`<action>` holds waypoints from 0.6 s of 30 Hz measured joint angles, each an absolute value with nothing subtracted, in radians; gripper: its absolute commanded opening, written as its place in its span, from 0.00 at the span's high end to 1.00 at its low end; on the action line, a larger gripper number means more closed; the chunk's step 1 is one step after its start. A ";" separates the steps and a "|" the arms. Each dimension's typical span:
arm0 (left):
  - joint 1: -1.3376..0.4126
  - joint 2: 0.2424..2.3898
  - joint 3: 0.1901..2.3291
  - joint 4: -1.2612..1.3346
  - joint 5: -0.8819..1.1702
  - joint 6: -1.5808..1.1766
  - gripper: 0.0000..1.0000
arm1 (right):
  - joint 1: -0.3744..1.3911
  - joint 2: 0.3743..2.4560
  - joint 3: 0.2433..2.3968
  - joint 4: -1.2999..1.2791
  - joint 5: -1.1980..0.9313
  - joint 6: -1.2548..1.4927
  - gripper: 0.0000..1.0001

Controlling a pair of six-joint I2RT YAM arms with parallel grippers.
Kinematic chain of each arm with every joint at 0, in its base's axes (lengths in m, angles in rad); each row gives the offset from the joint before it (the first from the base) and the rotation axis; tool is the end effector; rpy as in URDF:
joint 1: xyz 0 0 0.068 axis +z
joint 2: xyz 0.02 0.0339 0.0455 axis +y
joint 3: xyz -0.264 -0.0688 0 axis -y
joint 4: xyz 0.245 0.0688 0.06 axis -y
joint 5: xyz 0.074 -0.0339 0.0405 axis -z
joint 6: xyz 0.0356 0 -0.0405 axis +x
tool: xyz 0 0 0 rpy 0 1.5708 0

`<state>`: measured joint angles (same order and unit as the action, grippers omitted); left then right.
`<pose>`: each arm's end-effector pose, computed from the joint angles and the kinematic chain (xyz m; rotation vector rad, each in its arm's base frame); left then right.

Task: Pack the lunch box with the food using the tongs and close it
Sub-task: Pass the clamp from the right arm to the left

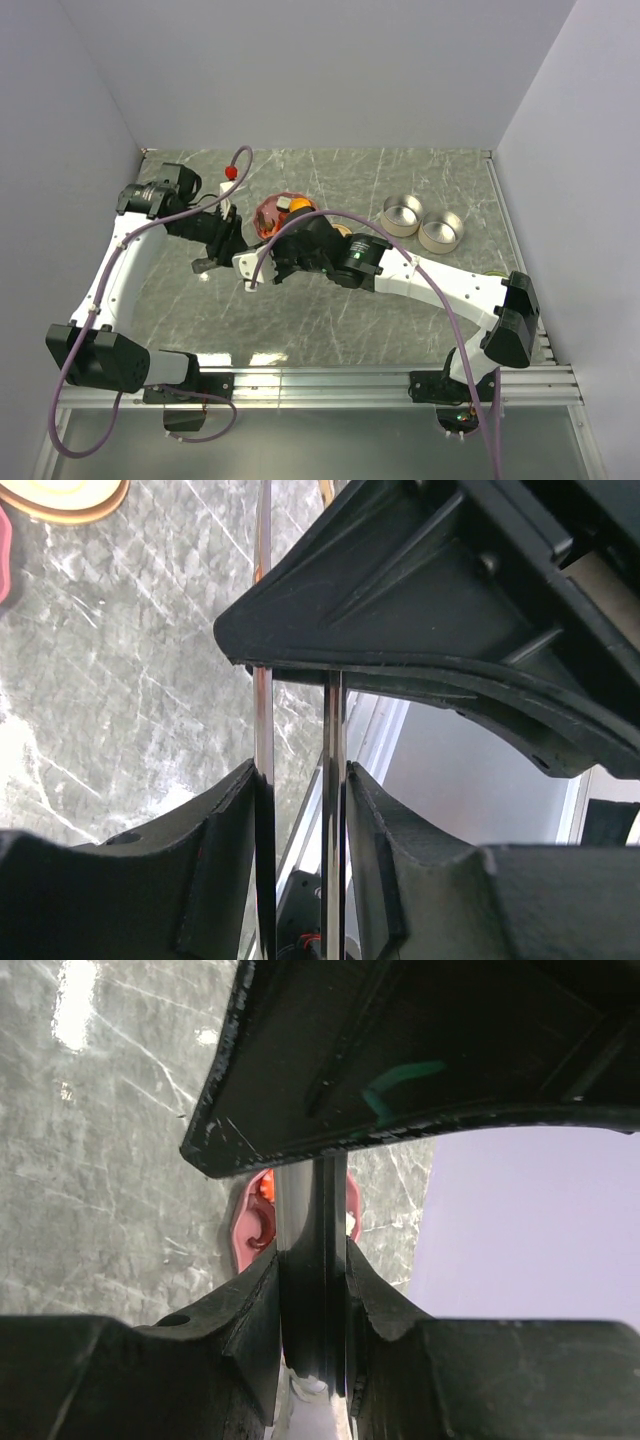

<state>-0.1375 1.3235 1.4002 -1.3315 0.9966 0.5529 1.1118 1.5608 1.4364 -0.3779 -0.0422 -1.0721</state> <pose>0.2179 -0.0603 0.3594 1.0009 2.1728 -1.1906 0.1599 0.3269 0.3539 -1.8519 0.9322 0.0681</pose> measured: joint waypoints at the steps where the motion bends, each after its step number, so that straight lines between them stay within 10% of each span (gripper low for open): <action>1: -0.139 1.324 1.397 -1.332 0.992 0.556 0.55 | 1.112 1.561 1.436 -0.380 -0.042 -1.073 1.00; 18: -0.173 1.322 1.376 -1.323 0.941 0.553 0.62 | 1.112 1.561 1.436 -0.405 -0.039 -1.103 1.00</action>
<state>-0.1726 1.3220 1.3758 -1.3228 0.9405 0.5526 1.1118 1.5608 1.4361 -0.4049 -0.0395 -1.1034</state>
